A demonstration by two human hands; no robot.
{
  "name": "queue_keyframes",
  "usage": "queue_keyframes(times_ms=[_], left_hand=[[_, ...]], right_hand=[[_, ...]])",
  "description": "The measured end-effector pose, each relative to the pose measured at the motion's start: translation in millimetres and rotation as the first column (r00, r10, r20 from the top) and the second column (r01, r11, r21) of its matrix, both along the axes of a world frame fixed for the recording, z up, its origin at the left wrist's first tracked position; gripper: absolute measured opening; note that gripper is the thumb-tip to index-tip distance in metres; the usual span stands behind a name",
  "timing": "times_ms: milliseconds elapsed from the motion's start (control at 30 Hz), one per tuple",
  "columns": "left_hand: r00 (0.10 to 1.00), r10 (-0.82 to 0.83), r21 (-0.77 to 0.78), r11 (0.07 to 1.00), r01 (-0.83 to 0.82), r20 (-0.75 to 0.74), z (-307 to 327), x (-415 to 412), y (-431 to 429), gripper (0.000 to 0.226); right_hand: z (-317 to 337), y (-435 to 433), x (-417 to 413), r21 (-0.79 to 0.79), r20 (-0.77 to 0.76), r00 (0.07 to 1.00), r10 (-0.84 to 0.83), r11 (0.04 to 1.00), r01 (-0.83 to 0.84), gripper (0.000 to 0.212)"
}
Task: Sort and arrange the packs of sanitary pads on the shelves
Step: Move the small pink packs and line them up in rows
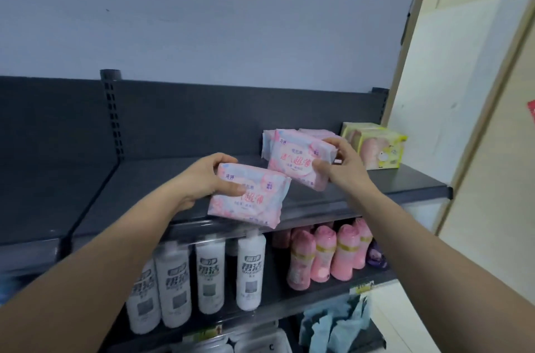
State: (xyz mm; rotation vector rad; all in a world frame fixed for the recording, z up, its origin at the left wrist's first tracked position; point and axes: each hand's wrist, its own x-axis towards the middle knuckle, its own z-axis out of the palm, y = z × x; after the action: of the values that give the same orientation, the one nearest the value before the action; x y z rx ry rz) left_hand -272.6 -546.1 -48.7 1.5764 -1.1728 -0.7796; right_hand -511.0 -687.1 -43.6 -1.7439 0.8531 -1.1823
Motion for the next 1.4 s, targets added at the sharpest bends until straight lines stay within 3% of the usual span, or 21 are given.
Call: queue_keyframes(times_ms=[300,500,667,767,933,1033,1100,1233,1400], left_hand=[[0.998,-0.060,-0.002,0.998,0.060,-0.015,2.3,0.5,-132.4,0.050],[0.998,-0.056,0.030,0.998,0.056,0.005,-7.2,2.6,-184.4,0.051],[1.000,0.000,0.038,0.999,-0.001,0.030,-11.2,-1.8,-203.0,0.070],[0.994,0.100,0.001,0.995,-0.100,0.055,-15.7,-9.2,-207.4,0.090],[0.960,0.255,-0.077,0.966,-0.247,0.118,-24.1,-33.8,-211.1,0.073],[0.937,0.313,-0.096,0.949,-0.301,0.157,-28.4,-46.8,-214.0,0.086],[0.922,0.350,-0.107,0.936,-0.336,0.164,-32.0,-55.3,-215.4,0.089],[0.900,0.384,-0.121,0.923,-0.366,0.204,-37.3,-74.1,-216.6,0.071],[0.905,0.369,-0.084,0.929,-0.359,0.211,-38.6,-86.2,-223.8,0.096]], right_hand=[[-9.3,-141.7,-23.6,0.079,-0.114,0.993,0.005,0.997,0.004,0.040],[-25.7,-199.9,-36.5,0.205,-0.222,0.965,0.138,0.974,-0.092,0.041],[-23.6,-232.2,-45.1,0.307,-0.203,0.953,0.226,0.939,-0.158,0.048],[-25.6,-250.2,-44.4,0.272,-0.253,0.944,0.211,0.952,-0.140,0.052],[-28.8,-259.5,-42.1,0.167,-0.282,0.943,0.176,0.977,-0.132,0.048],[-26.8,-254.6,-42.5,0.113,-0.336,0.914,0.226,0.973,-0.199,0.051],[-29.3,-257.6,-41.3,-0.011,-0.409,0.894,0.183,0.979,-0.205,0.057],[-35.5,-267.6,-40.6,-0.128,-0.400,0.911,0.099,0.978,-0.163,0.061],[-40.3,-275.9,-39.5,-0.222,-0.450,0.891,0.066,0.958,-0.184,0.064]])
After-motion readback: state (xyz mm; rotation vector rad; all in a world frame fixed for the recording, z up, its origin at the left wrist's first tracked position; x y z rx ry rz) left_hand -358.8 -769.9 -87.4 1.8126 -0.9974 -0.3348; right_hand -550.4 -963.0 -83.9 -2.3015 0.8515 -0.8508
